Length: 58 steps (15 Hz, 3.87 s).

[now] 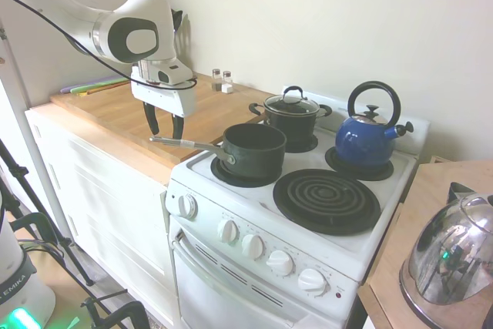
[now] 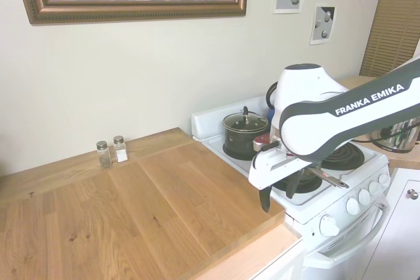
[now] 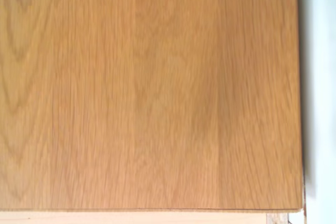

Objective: Uncover the lid of the pot

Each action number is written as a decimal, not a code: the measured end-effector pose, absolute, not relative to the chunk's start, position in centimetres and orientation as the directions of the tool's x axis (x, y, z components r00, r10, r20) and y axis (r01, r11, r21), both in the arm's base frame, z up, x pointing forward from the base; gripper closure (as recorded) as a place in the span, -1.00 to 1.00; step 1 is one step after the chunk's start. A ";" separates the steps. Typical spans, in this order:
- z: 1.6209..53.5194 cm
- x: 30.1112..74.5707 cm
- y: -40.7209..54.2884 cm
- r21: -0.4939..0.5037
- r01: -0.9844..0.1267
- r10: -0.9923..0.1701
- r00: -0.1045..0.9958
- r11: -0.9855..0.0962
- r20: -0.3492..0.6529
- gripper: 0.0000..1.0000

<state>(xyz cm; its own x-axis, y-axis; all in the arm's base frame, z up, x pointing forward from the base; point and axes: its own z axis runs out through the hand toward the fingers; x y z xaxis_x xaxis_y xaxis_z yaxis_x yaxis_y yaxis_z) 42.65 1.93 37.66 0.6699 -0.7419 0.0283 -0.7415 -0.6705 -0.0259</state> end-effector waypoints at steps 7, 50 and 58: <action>40.3 42.7 -0.8 -0.102 -0.760 -0.766 0.642 -0.642 0.044 -1.00; 46.6 70.3 -18.0 -0.240 -0.918 -0.949 0.309 -0.316 0.068 1.00; 46.8 70.4 -17.7 -0.250 -0.911 -0.944 0.321 -0.329 0.073 1.00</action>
